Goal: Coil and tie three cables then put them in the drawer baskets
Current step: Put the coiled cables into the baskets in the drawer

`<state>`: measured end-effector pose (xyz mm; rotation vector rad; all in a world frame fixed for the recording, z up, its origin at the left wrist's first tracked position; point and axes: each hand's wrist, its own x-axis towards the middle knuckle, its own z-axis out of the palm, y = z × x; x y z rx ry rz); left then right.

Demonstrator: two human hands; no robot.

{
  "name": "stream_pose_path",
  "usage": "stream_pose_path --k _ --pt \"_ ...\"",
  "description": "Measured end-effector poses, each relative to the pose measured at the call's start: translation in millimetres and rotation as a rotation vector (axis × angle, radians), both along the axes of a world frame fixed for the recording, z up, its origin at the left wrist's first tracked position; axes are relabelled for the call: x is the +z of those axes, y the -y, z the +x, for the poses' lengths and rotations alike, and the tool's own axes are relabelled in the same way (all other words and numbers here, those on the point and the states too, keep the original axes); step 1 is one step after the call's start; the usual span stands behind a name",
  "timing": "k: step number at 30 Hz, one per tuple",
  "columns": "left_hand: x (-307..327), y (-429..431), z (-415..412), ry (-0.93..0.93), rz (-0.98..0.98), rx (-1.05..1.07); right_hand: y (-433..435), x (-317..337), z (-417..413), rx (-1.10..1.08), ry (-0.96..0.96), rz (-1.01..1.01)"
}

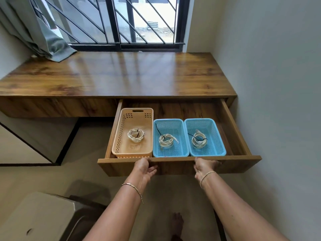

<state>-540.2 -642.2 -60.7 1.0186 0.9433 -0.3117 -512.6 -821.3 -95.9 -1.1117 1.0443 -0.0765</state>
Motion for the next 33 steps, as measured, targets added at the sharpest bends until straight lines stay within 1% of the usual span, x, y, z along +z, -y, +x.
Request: stream_pose_path --k 7,9,15,16,18,19,22,25,29,33 --pt "9 -1 58 0.001 -0.015 0.033 -1 0 61 0.011 0.012 -0.01" --pt "12 1 79 0.009 0.007 0.033 -2 1 82 0.011 -0.011 -0.016" --pt "25 10 147 0.052 0.094 0.006 -3 4 143 0.006 0.003 -0.044" --pt "27 9 157 0.049 0.1 0.006 -2 5 153 0.027 0.005 -0.01" --pt "29 9 181 0.053 0.098 0.02 0 12 172 0.139 -0.011 0.095" --pt "30 9 193 0.055 0.091 0.029 2 11 184 0.144 -0.015 0.108" --pt "30 10 218 0.071 0.058 0.071 4 19 214 0.034 -0.007 0.074" --pt "23 11 243 0.102 0.048 0.143 4 25 245 0.051 -0.016 0.081" --pt "17 12 270 0.162 0.029 0.231 8 28 285 0.049 -0.041 0.144" --pt "9 10 296 0.183 -0.014 0.35 9 28 316 0.036 -0.008 0.177"
